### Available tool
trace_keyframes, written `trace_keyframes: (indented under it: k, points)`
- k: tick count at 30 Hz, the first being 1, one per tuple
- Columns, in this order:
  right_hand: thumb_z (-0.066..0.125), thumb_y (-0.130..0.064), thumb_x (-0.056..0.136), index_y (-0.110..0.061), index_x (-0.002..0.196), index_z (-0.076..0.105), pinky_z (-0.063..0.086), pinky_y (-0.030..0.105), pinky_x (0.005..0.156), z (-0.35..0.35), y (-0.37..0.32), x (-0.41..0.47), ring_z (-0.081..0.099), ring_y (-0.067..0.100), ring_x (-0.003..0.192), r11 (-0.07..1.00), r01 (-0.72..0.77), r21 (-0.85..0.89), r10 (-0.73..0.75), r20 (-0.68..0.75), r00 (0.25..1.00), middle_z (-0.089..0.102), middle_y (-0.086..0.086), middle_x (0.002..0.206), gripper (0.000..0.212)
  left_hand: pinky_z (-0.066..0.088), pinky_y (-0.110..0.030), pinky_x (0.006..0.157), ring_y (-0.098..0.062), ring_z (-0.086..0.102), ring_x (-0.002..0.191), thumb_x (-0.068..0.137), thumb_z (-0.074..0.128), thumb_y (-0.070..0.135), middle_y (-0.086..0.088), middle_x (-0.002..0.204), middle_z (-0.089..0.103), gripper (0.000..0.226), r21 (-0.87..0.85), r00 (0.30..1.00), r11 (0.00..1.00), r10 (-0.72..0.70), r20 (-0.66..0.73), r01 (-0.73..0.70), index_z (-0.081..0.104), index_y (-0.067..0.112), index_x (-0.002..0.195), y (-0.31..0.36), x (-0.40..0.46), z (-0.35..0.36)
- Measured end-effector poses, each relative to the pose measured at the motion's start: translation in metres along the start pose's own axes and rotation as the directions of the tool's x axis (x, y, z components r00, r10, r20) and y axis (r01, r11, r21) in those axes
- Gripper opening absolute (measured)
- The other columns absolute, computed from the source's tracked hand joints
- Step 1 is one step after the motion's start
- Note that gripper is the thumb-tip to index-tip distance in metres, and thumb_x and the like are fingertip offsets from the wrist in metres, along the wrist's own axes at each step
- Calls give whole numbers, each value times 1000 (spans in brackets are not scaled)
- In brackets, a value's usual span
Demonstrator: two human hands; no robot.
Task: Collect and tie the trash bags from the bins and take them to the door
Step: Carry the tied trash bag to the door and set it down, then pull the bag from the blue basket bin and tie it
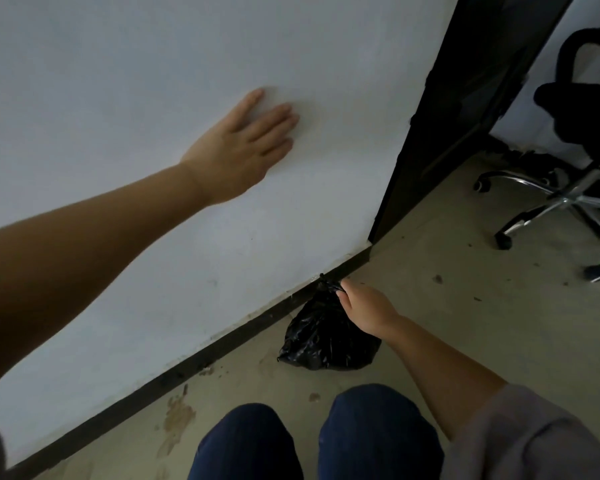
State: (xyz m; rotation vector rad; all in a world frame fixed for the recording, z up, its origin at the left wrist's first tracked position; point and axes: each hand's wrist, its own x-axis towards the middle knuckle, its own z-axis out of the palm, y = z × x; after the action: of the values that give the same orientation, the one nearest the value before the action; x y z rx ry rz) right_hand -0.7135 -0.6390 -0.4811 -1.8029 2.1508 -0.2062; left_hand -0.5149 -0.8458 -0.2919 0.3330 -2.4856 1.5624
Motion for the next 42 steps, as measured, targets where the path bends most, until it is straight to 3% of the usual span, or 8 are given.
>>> trace_keyframes:
  k: [4,12,16,20,24,27,36,42]
  points:
    - [32,-29,102,-3,100,52,36,34,61,1,0,0,50,23,68,999,-34,-18,34,33,999,47,2,72,33,18,-55,114,-32,39,138,93,41,22,-13,146,45,42,8,1000,1000,-12,25,12,53,14,132,-2,0,-7]
    - [39,-35,100,-12,140,35,44,41,94,-105,-17,-5,50,31,119,990,-82,-115,112,283,952,43,12,138,47,8,-53,118,-29,34,141,90,24,12,-13,150,38,51,-172,968,984,3,250,42,50,10,135,-3,8,-40]
    - [36,-29,101,-4,124,49,47,42,89,-195,-55,-4,55,32,108,990,-58,-131,95,298,950,54,15,124,37,-13,-50,115,-28,-5,149,98,31,21,-15,160,-2,56,-366,768,921,137,625,134,14,9,150,-18,30,-86]
    - [32,-24,100,-5,101,51,47,41,77,-280,-106,-6,57,31,90,983,1,-184,61,334,941,57,12,100,26,28,-44,113,-29,19,144,98,37,23,-13,156,17,52,-640,621,561,263,739,524,24,15,147,-73,53,-134]
    - [29,-22,100,-11,84,47,37,34,64,-357,-161,-20,50,23,74,967,57,-249,50,403,914,49,4,82,26,39,-41,105,-29,44,129,99,37,26,-11,142,42,42,-543,466,192,333,820,817,42,14,138,-140,42,-187]
    - [30,-17,99,-17,65,30,19,28,52,-398,-205,-36,31,15,57,956,80,-284,55,437,898,35,-1,67,34,40,-40,103,-28,46,126,98,36,24,-10,139,48,39,-452,396,155,293,870,879,47,13,134,-187,19,-222]
    - [33,-10,96,-9,80,49,32,36,75,-428,-350,-67,38,18,59,899,278,-340,-80,496,865,43,2,68,23,42,-37,97,-27,52,119,97,37,21,-9,132,55,37,-201,193,83,99,976,976,52,12,130,-281,-100,-297]
    - [35,-3,92,-10,65,42,24,26,52,-402,-446,-78,34,18,53,779,525,-343,-258,587,767,38,2,62,29,45,-37,94,-29,55,113,96,37,17,-12,126,58,35,45,-44,-7,37,998,999,55,7,124,-299,-187,-340]
